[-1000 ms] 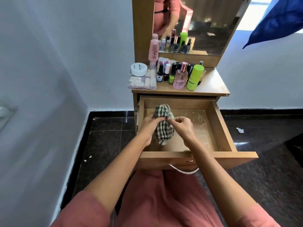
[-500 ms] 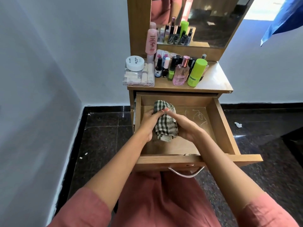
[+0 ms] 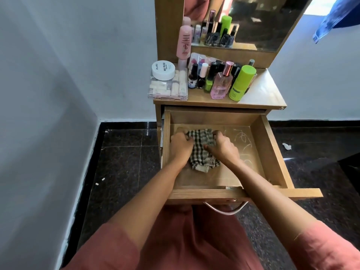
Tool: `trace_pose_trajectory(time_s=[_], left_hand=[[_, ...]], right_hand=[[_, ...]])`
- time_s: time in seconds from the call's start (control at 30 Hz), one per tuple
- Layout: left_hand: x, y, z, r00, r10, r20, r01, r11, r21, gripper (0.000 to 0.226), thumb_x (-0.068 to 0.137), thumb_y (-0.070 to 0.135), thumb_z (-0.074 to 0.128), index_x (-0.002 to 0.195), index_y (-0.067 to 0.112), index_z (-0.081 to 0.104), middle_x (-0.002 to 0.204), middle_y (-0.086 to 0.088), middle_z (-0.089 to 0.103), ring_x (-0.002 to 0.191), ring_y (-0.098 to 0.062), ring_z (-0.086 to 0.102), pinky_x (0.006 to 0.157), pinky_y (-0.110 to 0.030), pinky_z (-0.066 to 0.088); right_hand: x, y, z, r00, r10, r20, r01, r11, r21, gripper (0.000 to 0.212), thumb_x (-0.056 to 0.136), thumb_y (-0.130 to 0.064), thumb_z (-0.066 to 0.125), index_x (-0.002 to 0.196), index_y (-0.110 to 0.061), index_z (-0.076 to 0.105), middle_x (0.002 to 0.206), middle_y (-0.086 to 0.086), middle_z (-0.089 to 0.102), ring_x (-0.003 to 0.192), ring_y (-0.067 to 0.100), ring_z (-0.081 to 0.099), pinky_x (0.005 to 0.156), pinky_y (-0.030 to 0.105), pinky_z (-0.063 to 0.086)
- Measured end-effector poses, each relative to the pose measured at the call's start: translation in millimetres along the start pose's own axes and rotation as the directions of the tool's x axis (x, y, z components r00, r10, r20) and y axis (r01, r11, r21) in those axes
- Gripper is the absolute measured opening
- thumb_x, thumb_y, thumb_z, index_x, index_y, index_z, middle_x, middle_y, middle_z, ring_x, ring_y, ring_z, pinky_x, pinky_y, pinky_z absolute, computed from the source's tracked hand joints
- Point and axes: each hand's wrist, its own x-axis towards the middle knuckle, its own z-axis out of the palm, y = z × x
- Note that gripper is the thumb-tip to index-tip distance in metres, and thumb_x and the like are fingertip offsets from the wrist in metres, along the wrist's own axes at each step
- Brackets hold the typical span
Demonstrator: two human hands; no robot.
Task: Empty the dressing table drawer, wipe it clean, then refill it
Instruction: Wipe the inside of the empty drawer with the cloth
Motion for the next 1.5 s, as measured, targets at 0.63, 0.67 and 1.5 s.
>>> trace_pose_trajectory(time_s=[0.63, 0.67, 1.5], left_hand=[[1, -15, -31, 0.998, 0.029, -0.051, -0.018, 0.975, 0.22, 0.05, 0.101, 0.025, 0.024, 0.148, 0.02, 0.006, 0.158, 0.003, 0.0, 0.136, -0.023, 0.033, 0.098, -0.04, 0.042], [0, -14, -32, 0.999, 0.031, -0.036, -0.022, 0.974, 0.226, 0.051, 0.102, 0.026, 0.022, 0.148, 0.022, 0.003, 0.157, 0.004, -0.003, 0.137, -0.023, 0.032, 0.097, -0.04, 0.042], [5, -33, -24, 0.976, 0.218, -0.018, -0.18, 0.846, 0.502, 0.05, 0.1, 0.014, 0.022, 0.148, 0.01, 0.005, 0.157, -0.004, -0.003, 0.145, -0.014, -0.004, 0.118, -0.025, -0.001]], right_hand=[[15, 32, 10, 0.939, -0.184, 0.29, 0.282, 0.897, -0.341, 0.062, 0.099, -0.038, 0.022, 0.146, -0.015, -0.011, 0.155, 0.003, -0.019, 0.143, 0.02, -0.017, 0.117, 0.046, -0.006], [18, 41, 5, 0.952, -0.158, 0.26, 0.243, 0.911, -0.333, 0.061, 0.1, -0.038, 0.022, 0.146, -0.015, -0.01, 0.155, 0.004, -0.018, 0.143, 0.021, -0.016, 0.117, 0.047, -0.006], [33, -60, 72, 0.881, -0.473, 0.027, 0.461, 0.842, -0.281, 0.06, 0.094, -0.024, 0.041, 0.146, -0.009, 0.014, 0.154, 0.011, 0.018, 0.142, 0.027, 0.016, 0.117, 0.043, 0.012]])
